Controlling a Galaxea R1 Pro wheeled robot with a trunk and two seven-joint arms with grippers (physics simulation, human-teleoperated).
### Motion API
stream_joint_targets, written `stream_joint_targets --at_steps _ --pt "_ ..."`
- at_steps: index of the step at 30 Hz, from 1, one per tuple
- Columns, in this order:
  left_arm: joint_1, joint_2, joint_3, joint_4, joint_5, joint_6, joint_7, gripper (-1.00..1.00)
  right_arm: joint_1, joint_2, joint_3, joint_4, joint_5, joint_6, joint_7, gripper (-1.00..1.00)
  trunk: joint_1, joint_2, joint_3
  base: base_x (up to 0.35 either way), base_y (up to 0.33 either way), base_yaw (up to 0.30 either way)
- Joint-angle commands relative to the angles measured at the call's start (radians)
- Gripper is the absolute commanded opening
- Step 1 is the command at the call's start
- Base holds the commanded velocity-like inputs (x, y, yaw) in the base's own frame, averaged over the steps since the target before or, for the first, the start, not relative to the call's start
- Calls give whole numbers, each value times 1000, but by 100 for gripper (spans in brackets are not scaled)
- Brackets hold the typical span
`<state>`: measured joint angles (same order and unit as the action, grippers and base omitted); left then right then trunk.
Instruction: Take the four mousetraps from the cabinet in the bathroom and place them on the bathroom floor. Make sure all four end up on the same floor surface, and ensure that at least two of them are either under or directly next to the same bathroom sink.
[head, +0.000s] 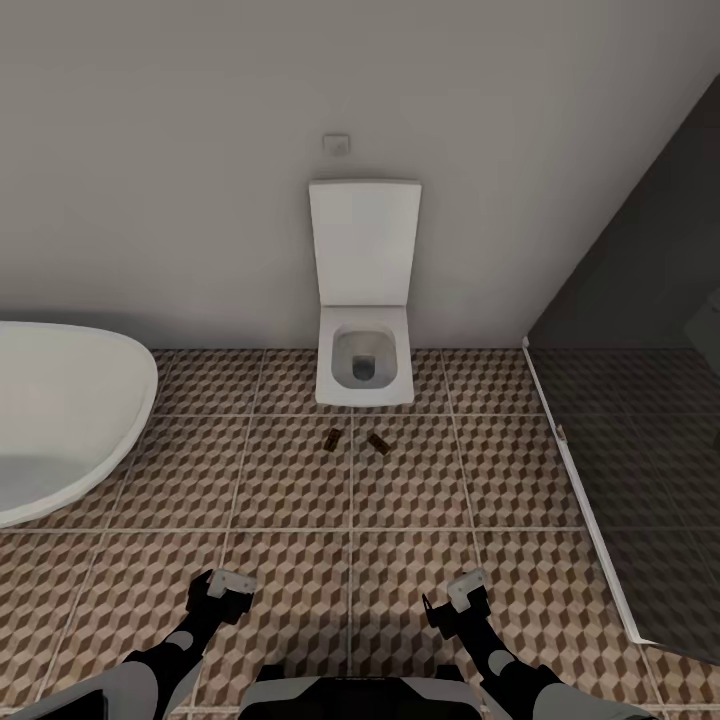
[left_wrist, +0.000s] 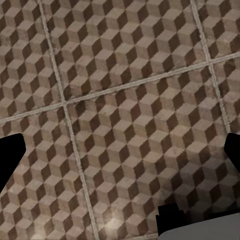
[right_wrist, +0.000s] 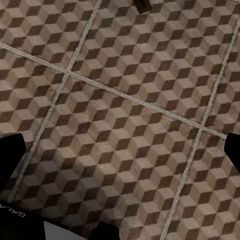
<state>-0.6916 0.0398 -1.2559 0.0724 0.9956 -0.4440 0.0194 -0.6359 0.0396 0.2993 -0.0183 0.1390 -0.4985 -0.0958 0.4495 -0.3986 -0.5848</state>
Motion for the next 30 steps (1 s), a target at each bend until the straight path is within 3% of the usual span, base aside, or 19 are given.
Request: stream_joint_targets --at_steps 1,30 --pt "0 -1 -7 1 1 -3 2 100 -1 0 3 1 10 -2 -10 100 0 -1 -1 0 0 0" --pt "0 -5 -7 1 2 -2 2 100 1 5 3 2 10 -2 -8 100 0 -1 0 0 0 0"
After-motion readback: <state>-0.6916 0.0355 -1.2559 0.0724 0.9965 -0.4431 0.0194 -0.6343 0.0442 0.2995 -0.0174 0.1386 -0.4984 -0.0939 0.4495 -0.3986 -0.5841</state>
